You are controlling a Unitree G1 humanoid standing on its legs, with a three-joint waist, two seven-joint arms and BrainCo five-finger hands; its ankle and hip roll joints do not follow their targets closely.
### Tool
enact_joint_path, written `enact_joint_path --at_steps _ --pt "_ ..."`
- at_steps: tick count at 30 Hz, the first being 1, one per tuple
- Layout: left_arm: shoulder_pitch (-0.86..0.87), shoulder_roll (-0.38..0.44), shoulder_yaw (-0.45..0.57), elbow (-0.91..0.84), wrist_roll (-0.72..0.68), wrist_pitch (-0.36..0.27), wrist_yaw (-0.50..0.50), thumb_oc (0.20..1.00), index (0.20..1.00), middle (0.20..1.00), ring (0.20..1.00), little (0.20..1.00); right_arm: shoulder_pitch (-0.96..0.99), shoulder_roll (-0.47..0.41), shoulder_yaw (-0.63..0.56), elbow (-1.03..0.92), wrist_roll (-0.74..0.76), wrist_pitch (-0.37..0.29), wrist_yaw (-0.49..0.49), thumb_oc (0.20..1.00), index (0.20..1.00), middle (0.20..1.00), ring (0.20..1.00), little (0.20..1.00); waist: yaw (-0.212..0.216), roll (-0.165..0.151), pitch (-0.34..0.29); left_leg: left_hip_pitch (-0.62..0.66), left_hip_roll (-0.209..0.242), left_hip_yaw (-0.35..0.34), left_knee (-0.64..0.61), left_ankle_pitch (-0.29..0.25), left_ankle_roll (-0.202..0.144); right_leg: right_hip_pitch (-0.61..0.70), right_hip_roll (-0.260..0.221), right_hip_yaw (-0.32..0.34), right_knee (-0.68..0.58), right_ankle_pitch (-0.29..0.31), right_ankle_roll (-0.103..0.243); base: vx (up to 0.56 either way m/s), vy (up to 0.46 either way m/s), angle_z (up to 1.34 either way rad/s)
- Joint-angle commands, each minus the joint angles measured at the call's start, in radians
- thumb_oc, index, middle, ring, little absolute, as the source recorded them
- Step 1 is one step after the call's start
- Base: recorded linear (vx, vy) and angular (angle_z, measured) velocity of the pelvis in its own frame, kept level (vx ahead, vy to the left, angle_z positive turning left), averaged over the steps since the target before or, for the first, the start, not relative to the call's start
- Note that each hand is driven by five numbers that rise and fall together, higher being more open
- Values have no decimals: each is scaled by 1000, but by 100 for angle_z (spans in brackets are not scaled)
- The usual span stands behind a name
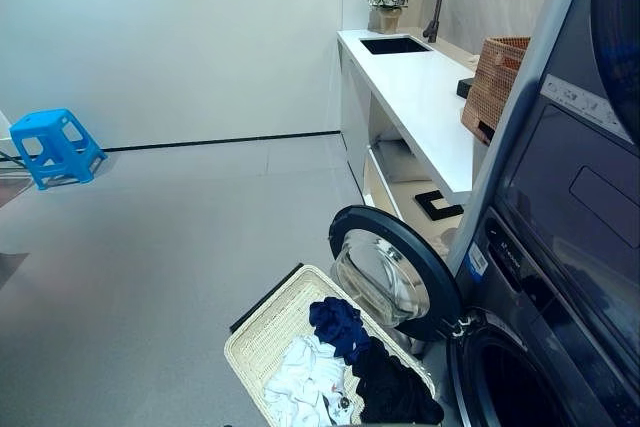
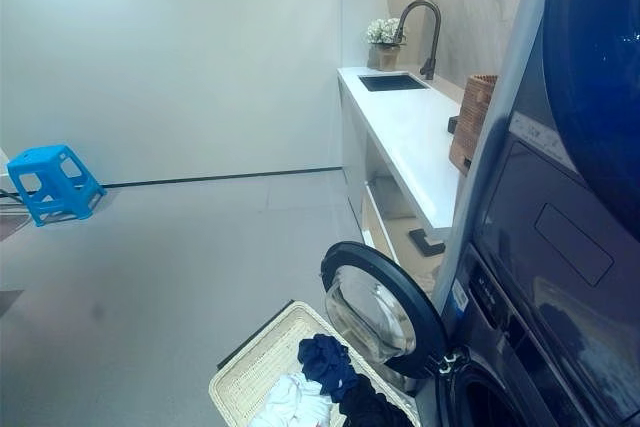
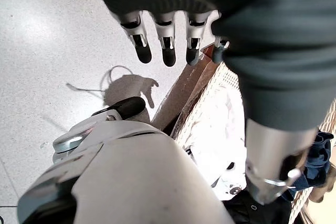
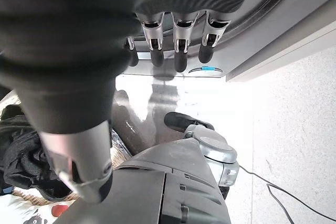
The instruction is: Put the clothes into the washing machine.
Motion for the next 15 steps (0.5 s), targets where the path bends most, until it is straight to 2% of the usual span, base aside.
enact_joint_path --at_steps 1,5,15 --pt "-93 -8 -24 48 10 -2 -12 1000 1000 1000 1000 1000 -95 2 14 65 18 9 2 1000 1000 1000 1000 1000 38 4 29 70 -18 18 2 -101 23 -102 -26 -21 -14 121 54 0 0 0" --pt "-91 -8 -19 45 -30 0 -20 1000 1000 1000 1000 1000 -97 -1 13 68 17 7 3 1000 1000 1000 1000 1000 38 7 30 71 -19 17 2 -102 24 -101 -27 -20 -14 121 54 0 0 0" --pt "-86 -9 -11 54 -4 -3 -19 1000 1000 1000 1000 1000 -90 3 9 73 13 5 2 1000 1000 1000 1000 1000 37 6 26 73 -21 18 2 -102 24 -98 -27 -19 -14 120 53 0 0 0"
